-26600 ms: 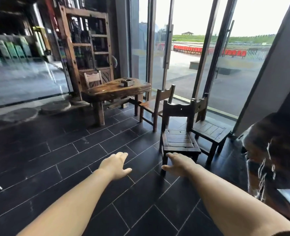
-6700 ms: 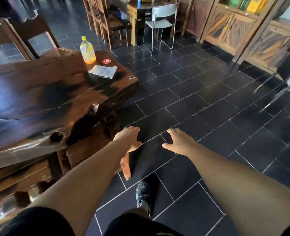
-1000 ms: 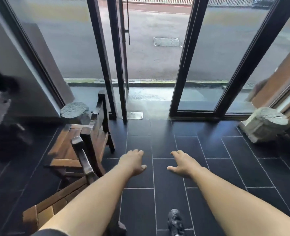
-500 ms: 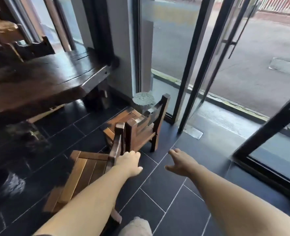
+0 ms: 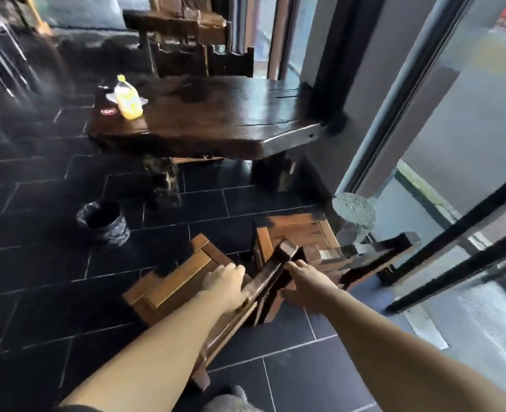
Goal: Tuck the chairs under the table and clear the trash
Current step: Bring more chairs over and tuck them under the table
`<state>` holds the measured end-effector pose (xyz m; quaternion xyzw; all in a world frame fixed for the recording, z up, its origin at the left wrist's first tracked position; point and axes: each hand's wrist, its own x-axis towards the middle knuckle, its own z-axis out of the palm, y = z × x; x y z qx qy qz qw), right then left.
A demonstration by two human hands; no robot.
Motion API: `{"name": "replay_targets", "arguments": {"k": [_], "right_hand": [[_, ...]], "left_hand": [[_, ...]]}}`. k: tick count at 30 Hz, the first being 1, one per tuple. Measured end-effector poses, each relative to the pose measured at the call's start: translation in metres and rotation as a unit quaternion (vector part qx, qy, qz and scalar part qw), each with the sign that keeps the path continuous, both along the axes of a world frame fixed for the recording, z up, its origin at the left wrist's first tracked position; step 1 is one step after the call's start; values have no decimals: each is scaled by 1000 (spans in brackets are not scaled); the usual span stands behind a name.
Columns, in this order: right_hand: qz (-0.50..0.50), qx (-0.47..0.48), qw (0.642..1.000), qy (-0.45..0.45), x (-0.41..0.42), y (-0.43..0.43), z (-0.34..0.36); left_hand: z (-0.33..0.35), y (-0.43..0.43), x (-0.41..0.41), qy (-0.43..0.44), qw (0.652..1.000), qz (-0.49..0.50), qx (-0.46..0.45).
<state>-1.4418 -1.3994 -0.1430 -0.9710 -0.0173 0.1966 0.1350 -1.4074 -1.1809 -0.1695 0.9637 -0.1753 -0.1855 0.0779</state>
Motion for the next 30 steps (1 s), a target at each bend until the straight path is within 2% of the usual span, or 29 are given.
{"name": "replay_targets", "arguments": {"k": [5,9,13,19,24,30], "right_hand": [[111,6,994,15,48,20,-14],[184,46,982,6,76,34,-35],[304,10,952,-20,92,26,-69],[405,-49,912,-40,112,1,-114],[442,-92,889,-72,112,0,-126],[401,-68,911,-62,115,7,-138]], "left_hand": [[-9,21,-6,36,991,120,-47],[-26,25,-23,47,972,213,-91],[-40,11,-42,4,951,290,-107],[-72,-25,-63,-43,926,367,-83],[-94,-39,-75,-84,920,383,-2],[-121,-31,-87,-142,920,365,22]]}}
